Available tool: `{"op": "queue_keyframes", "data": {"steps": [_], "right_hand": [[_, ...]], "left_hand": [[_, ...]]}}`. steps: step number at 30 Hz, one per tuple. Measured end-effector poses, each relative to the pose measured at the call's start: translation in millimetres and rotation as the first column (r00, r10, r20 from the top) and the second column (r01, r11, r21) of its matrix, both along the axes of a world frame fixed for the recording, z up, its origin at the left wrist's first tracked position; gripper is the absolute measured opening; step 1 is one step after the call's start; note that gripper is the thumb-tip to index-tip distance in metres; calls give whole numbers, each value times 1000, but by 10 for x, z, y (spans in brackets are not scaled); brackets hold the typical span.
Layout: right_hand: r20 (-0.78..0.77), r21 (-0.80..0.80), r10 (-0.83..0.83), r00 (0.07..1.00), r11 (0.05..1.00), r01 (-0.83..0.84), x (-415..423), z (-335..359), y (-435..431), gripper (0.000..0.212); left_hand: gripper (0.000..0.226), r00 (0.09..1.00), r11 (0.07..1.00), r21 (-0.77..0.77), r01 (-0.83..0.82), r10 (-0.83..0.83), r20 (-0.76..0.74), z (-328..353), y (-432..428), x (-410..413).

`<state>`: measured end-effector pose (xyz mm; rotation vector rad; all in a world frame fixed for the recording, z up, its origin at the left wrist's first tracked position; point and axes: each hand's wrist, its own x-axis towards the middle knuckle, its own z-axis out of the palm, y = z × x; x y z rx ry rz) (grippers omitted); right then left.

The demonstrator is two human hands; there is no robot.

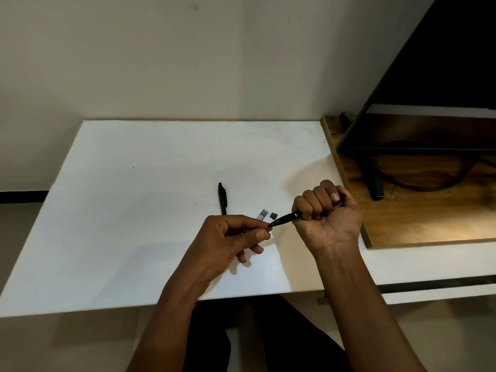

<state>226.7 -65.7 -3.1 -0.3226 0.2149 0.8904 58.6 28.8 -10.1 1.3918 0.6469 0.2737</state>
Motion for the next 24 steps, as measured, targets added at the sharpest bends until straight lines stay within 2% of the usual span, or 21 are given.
{"op": "queue_keyframes", "data": {"steps": [3,6,13,15,18,24], "right_hand": [[6,-3,5,1000,1000,-5,3,4,-1,36],[10,-7,10,1000,1000,-10,7,-3,-6,38],[22,-4,16,1000,1000,-16,-4,40,5,36],[14,6,22,1000,1000,-22,-8,44,11,42],[-7,21,30,1000,999,-29,-5,41,10,51],[-14,35,36,999,999,-35,0,31,9,49]], "left_hand": [[11,1000,1000,-30,-7,8,17,37,4,1],[23,999,999,-47,-19,20,29,50,4,4],[21,999,999,-52,-15,17,37,43,10,1],[25,999,998,-56,-15,17,44,47,9,1],[22,999,998,-57,-7,10,45,40,12,-1],[15,1000,999,-45,-11,12,29,38,11,4]]}}
